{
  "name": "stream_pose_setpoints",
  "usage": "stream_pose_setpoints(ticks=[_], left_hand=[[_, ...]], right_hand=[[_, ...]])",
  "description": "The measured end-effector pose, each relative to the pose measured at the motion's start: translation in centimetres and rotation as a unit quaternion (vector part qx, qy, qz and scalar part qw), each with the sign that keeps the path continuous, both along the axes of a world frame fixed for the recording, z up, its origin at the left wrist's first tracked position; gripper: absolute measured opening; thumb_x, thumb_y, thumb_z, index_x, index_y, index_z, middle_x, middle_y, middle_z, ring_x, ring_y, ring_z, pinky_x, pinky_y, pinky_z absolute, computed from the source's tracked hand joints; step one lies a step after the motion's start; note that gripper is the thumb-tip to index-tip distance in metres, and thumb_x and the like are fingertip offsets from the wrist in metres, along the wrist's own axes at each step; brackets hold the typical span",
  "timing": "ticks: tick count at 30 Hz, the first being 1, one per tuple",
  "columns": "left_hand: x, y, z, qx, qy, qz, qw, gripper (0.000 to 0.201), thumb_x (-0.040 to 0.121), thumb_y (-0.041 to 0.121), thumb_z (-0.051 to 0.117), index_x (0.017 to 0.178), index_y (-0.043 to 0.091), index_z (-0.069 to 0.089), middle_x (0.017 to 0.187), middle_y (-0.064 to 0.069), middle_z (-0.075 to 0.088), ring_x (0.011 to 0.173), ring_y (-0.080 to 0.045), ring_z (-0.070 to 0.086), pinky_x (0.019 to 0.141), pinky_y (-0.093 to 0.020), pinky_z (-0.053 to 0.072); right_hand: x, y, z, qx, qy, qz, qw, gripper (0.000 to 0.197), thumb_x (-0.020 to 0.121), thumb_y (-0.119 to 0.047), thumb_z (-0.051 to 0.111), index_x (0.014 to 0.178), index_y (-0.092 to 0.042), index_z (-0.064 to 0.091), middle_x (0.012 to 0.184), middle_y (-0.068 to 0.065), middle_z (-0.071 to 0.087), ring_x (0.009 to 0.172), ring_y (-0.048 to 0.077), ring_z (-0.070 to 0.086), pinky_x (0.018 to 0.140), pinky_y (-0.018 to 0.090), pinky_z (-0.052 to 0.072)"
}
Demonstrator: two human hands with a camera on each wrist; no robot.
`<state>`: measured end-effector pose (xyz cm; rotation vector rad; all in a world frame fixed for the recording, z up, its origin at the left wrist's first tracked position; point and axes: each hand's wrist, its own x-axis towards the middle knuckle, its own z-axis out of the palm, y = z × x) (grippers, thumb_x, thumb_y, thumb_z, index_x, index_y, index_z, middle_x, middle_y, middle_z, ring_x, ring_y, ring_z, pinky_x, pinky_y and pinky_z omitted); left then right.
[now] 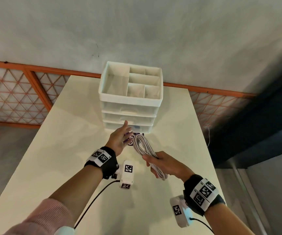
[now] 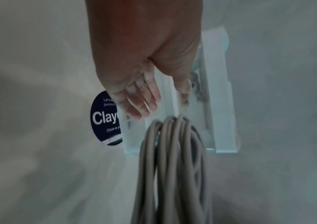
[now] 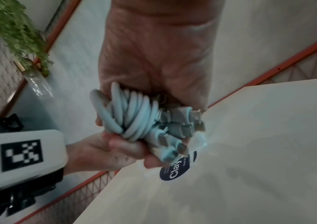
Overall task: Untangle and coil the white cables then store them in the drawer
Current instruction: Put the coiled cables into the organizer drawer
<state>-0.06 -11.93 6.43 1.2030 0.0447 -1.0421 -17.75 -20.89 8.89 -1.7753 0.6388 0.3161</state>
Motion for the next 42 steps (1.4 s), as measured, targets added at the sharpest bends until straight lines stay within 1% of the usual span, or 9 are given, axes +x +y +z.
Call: stream_pose_setpoints(ticks=[3,6,13,20,25,29,35,38,42], left_hand=[[1.6,-1.7,-1.1,-0.01,0.004,0.044,0.999,0.045,0.093,0.04,0.051,0.122,0.006,0.05,0.109,-0.005,0.056,0.101,-0.015,0.056,0.095,-0.031,0.045],[2.8,-3.4,-1.7,-0.012,0.014,0.059,0.998,0.03,0.093,0.04,0.051,0.097,0.01,0.054,0.093,0.0,0.054,0.093,-0.01,0.055,0.101,-0.031,0.044],[3.4,-4.0,-3.0,-0.021,0.012,0.071,0.997,0.049,0.095,0.031,0.049,0.133,0.0,0.044,0.122,-0.008,0.054,0.114,-0.018,0.052,0.102,-0.032,0.042],[2.6,-2.9,-3.6,-0.047,0.03,0.081,0.995,0.026,0.095,0.03,0.05,0.09,0.006,0.056,0.08,-0.003,0.072,0.091,-0.011,0.063,0.087,-0.023,0.049],[0.4,-0.2,-5.0,-0.061,0.017,0.086,0.994,0.025,0.096,0.029,0.05,0.093,0.005,0.058,0.093,-0.007,0.063,0.092,-0.014,0.064,0.082,-0.023,0.051],[-0.9,1.5,-5.1,-0.064,0.018,0.093,0.993,0.023,0.095,0.027,0.052,0.089,0.007,0.061,0.09,-0.007,0.065,0.09,-0.014,0.064,0.089,-0.027,0.051],[-1.3,2.4,-4.6,-0.075,0.047,0.099,0.991,0.029,0.093,0.031,0.054,0.084,0.005,0.063,0.087,-0.011,0.065,0.084,-0.016,0.063,0.079,-0.022,0.055],[-1.0,2.3,-4.2,-0.07,0.059,0.104,0.99,0.031,0.092,0.031,0.054,0.085,0.002,0.063,0.086,-0.013,0.067,0.074,-0.013,0.068,0.08,-0.022,0.055],[-1.1,2.2,-4.3,-0.06,0.064,0.102,0.991,0.031,0.093,0.028,0.055,0.088,-0.001,0.063,0.086,-0.014,0.067,0.069,-0.01,0.07,0.079,-0.022,0.055]], right_hand=[[-0.2,-1.0,-0.3,0.002,0.004,-0.009,1.0,0.042,0.089,-0.052,0.052,0.078,-0.012,0.058,0.054,0.0,0.058,0.046,0.016,0.056,0.055,0.024,0.049],[-0.4,-1.6,-0.4,0.008,0.003,-0.017,1.0,0.042,0.09,-0.053,0.051,0.079,-0.013,0.059,0.055,-0.001,0.059,0.048,0.017,0.057,0.058,0.027,0.05],[-0.8,-2.0,-1.0,0.015,0.004,-0.032,0.999,0.041,0.091,-0.051,0.051,0.08,-0.013,0.059,0.054,-0.003,0.059,0.048,0.016,0.057,0.054,0.022,0.049],[-1.3,-1.8,-0.5,0.012,0.011,-0.033,0.999,0.04,0.09,-0.051,0.051,0.089,-0.012,0.06,0.052,-0.003,0.059,0.047,0.018,0.056,0.056,0.027,0.048],[-1.4,-1.8,1.5,0.005,-0.034,-0.021,0.999,0.033,0.095,-0.036,0.051,0.109,-0.006,0.046,0.057,0.002,0.053,0.046,0.015,0.053,0.049,0.026,0.046],[1.1,-2.4,3.9,-0.014,-0.046,0.015,0.999,0.018,0.095,-0.039,0.05,0.097,-0.022,0.052,0.06,0.004,0.055,0.049,0.016,0.054,0.051,0.028,0.046],[8.5,-3.5,5.4,-0.026,-0.011,0.053,0.998,0.044,0.091,-0.051,0.05,0.112,-0.014,0.058,0.062,-0.005,0.064,0.049,0.012,0.059,0.043,0.021,0.043],[11.6,-4.4,4.0,-0.025,0.043,0.094,0.994,0.072,0.079,-0.066,0.055,0.114,-0.003,0.059,0.075,0.014,0.062,0.051,0.021,0.055,0.044,0.023,0.044],[13.7,-5.9,2.3,0.041,0.131,0.077,0.987,0.06,0.08,-0.059,0.06,0.105,-0.004,0.062,0.067,0.009,0.061,0.048,0.017,0.051,0.044,0.022,0.044]])
